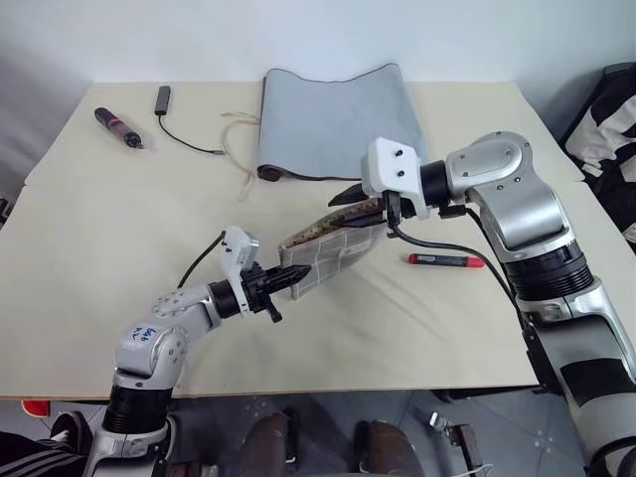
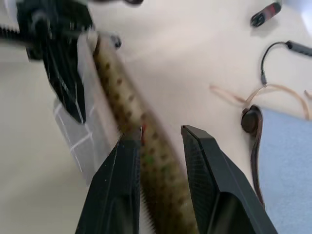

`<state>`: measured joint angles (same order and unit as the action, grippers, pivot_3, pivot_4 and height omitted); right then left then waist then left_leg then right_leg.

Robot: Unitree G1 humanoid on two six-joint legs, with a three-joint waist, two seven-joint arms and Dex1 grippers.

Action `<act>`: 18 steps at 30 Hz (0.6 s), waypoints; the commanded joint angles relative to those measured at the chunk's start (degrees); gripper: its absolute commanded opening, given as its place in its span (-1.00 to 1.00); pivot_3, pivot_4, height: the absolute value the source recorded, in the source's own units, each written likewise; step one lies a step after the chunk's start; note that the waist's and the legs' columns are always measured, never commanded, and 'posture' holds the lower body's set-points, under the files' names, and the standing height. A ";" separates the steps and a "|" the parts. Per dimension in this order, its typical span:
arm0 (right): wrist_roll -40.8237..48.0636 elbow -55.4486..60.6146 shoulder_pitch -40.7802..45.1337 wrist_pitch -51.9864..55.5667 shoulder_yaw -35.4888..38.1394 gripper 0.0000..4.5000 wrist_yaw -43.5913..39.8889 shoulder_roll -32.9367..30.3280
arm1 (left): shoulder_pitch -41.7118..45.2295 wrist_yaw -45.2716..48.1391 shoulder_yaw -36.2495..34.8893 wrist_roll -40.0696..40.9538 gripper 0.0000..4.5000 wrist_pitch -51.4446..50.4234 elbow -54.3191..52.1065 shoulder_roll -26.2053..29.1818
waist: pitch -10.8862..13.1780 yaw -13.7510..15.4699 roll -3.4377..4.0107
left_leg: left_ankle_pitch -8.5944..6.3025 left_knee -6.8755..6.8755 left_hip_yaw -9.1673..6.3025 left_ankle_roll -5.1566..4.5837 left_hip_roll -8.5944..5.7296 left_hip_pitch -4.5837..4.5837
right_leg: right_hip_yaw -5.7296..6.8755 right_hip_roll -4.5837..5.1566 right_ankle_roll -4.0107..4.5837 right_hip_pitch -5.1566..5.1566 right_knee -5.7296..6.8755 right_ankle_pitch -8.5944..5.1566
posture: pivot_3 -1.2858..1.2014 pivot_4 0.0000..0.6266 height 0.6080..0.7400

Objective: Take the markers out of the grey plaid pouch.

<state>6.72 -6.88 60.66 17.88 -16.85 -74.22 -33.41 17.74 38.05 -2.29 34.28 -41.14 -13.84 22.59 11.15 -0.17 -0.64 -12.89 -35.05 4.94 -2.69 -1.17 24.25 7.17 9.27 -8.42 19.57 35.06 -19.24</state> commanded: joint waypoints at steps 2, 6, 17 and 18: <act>3.09 1.33 2.95 1.46 4.77 -0.41 1.65 0.37 | 0.55 0.66 -0.22 0.39 -1.00 1.29 -2.01 0.55 | 0.00 0.00 0.00 | 0.00 0.00 0.01 0.00 0.00 0.00 | 0.00 0.00 0.00 0.02 0.02 0.00 | 0.03 -0.52 1.00; 0.53 1.40 -0.40 -1.43 2.28 -0.41 -0.06 -2.62 | 0.92 0.19 -0.45 0.76 -1.00 1.02 -2.17 0.39 | 0.00 0.11 0.00 | -0.01 0.00 0.01 0.01 0.00 0.00 | 0.00 0.00 0.00 0.01 0.00 0.00 | 0.03 -0.52 1.00; -6.06 -1.28 -4.27 -6.26 -0.41 -0.41 0.78 -4.92 | 1.40 0.36 -0.20 0.60 -1.00 1.28 -2.26 0.71 | 0.01 -0.08 0.00 | 0.00 0.01 0.08 0.01 0.06 -0.02 | -0.05 -0.04 0.01 0.04 0.01 0.00 | 0.03 -0.52 1.00; -6.20 -1.17 -4.42 -6.25 -0.47 -0.41 0.55 -5.04 | 1.45 0.35 -0.19 0.59 -1.00 1.27 -2.25 0.72 | 0.01 -0.04 0.00 | -0.01 0.01 0.08 0.01 0.06 -0.02 | -0.05 -0.04 0.01 0.03 0.00 0.00 | 0.03 -0.52 1.00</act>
<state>0.71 -9.19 56.21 12.41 -17.63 -73.39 -37.52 18.31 37.90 -2.04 34.26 -41.09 -13.85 23.06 11.16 -0.20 -0.64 -12.90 -35.04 5.03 -2.68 -1.12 24.23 7.12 9.24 -8.41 19.59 35.04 -19.24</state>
